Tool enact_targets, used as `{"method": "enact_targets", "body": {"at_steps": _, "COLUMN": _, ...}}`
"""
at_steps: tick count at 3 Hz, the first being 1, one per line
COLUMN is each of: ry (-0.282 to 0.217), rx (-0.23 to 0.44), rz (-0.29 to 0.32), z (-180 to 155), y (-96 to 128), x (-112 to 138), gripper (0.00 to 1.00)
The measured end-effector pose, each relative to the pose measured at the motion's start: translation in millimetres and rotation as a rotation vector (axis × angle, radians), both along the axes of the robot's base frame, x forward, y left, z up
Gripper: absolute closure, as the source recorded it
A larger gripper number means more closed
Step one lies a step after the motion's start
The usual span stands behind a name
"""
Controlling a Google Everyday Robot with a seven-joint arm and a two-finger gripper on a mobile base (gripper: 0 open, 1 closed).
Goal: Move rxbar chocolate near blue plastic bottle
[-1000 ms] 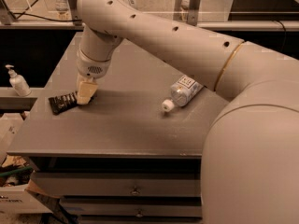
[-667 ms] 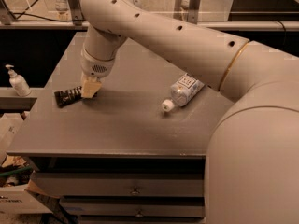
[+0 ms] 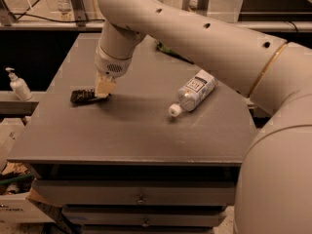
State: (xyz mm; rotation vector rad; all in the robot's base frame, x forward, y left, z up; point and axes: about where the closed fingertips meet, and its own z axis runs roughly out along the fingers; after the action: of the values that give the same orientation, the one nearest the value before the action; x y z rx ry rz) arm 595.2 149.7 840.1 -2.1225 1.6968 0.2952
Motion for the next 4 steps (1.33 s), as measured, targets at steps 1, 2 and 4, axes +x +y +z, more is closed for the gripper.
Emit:
{"method": "enact_targets", "body": {"at_steps": 1, "ry": -0.017, "rx": 0.008, "rz": -0.031, "z": 9.6, "y": -18.5, "x": 0.2, "gripper": 1.0}}
{"method": "enact_targets", "body": {"at_steps": 2, "ry": -0.04, "rx": 0.027, "rz": -0.063, "z": 22.8, "y": -37.8, "x": 1.7, "gripper": 1.0}}
{"method": "enact_targets", "body": {"at_steps": 4, "ry": -0.139, "rx": 0.071, "rz": -0.155, "z": 73.7, "y": -101.2, "x": 8.9, "gripper": 1.0}}
